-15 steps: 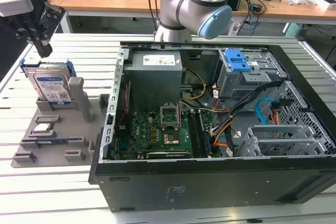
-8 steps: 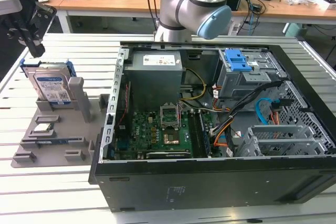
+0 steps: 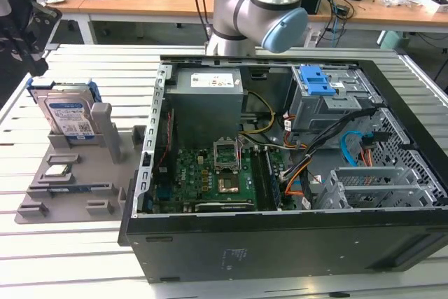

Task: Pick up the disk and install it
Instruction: 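Reach for the disk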

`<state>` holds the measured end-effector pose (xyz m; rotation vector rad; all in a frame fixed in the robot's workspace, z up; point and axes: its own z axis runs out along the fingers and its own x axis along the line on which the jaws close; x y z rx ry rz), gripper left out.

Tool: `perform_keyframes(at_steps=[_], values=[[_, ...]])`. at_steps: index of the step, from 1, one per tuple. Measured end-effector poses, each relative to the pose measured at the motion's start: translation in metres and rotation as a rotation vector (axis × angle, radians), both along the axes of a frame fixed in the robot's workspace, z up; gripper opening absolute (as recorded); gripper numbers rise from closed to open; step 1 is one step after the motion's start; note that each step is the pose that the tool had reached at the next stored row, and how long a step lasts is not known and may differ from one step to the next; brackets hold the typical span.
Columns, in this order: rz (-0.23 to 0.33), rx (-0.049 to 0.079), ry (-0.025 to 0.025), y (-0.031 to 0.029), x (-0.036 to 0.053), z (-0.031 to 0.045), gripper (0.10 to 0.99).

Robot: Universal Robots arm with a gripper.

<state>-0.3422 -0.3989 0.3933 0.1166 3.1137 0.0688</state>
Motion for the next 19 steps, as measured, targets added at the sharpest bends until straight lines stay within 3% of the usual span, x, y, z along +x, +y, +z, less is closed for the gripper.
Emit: perform_keyframes(at_steps=[11, 19], values=[[0.0, 0.0, -0.0001, 0.0003, -0.0148, -0.0001, 0.106], [0.0, 0.0, 0.0, 0.0061, -0.0339, -0.0007, 0.106]])
